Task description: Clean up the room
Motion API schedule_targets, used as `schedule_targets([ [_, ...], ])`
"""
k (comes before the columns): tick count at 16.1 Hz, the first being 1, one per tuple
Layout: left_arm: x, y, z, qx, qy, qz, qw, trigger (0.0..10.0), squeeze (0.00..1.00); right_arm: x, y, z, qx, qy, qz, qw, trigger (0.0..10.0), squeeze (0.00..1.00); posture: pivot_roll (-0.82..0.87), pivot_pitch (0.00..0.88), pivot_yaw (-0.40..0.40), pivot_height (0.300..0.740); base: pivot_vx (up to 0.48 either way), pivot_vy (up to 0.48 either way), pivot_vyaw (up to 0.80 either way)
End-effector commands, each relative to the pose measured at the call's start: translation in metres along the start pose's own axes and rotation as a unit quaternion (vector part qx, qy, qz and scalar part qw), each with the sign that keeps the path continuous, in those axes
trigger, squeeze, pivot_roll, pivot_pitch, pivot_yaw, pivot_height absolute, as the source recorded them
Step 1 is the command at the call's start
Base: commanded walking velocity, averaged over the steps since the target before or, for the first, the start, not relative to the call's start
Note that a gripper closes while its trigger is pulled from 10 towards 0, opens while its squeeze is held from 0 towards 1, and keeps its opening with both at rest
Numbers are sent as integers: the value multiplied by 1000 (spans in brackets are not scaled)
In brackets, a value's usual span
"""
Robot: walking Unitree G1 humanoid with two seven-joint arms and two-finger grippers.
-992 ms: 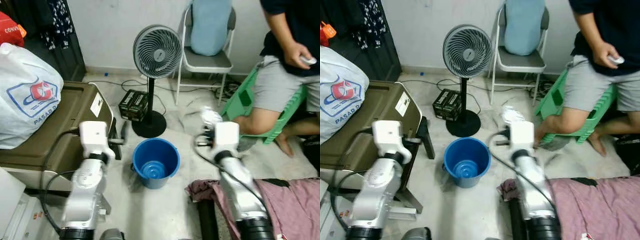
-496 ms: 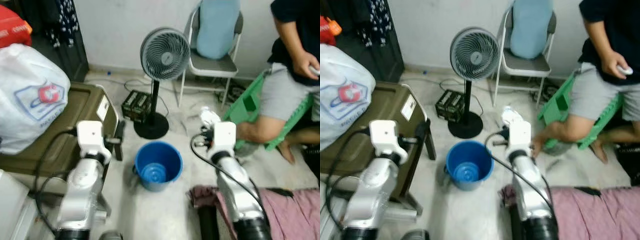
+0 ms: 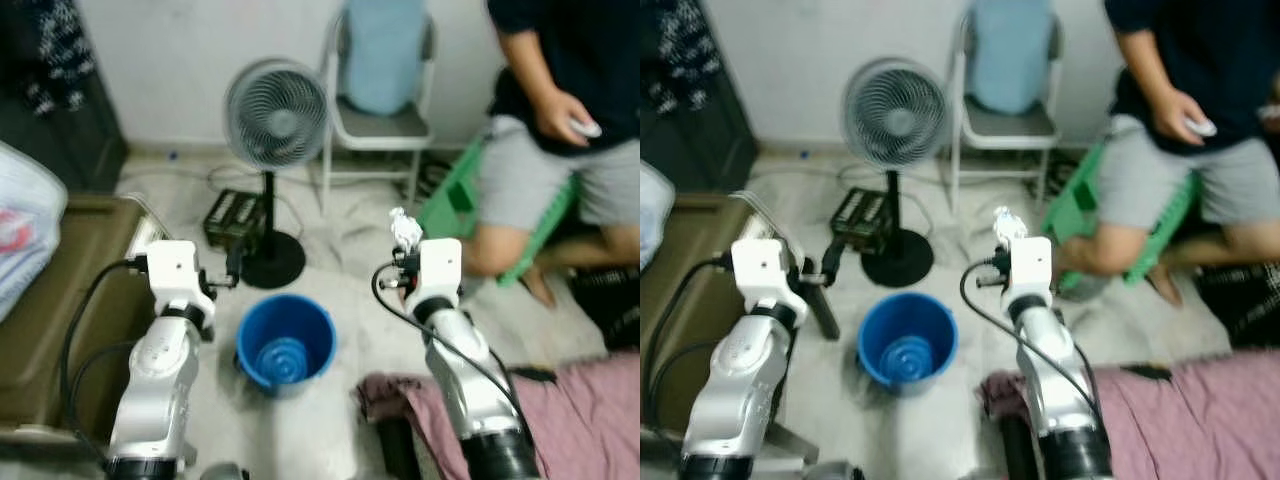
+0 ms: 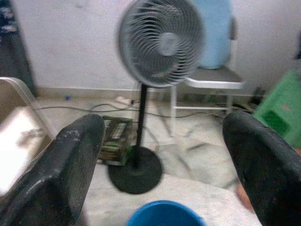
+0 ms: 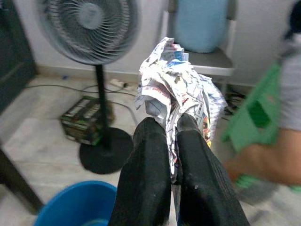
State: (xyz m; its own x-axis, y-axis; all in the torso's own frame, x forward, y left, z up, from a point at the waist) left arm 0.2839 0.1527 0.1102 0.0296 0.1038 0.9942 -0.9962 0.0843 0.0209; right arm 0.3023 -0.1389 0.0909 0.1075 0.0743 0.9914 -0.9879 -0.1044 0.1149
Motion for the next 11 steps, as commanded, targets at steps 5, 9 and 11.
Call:
schedule_targets([
  [5, 0, 0, 6, -9, 1, 0, 1000, 10000, 0, 0, 2, 6, -5, 7, 2, 1000, 10000, 0, -28, 75, -100, 740, 293, 0, 480],
  [9, -2, 1, 6, -1, -3, -3, 1000, 10000, 0, -1, 2, 6, -7, 7, 0, 1000, 10000, 0, -28, 75, -100, 740, 0, 0, 122],
  [11, -2, 1, 6, -1, -4, -3, 1000, 10000, 0, -1, 2, 6, -7, 9, 0, 1000, 10000, 0, -28, 75, -100, 740, 0, 0, 800],
])
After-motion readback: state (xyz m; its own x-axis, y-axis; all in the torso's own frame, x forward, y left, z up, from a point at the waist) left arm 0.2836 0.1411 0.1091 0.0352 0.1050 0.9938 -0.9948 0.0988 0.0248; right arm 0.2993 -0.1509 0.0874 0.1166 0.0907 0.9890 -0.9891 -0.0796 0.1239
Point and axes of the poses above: a point about 5 cm out from each wrist's last joint towards the gripper, its own y axis pointing back from the gripper into the wrist, its own x axis along the axis of the wrist's last joint, z = x × y, the point moved 1 cm from there along -y, pointing out of the wrist towards the gripper, and after that the axes turned 2 degrees about y, right-handed, at the moved point
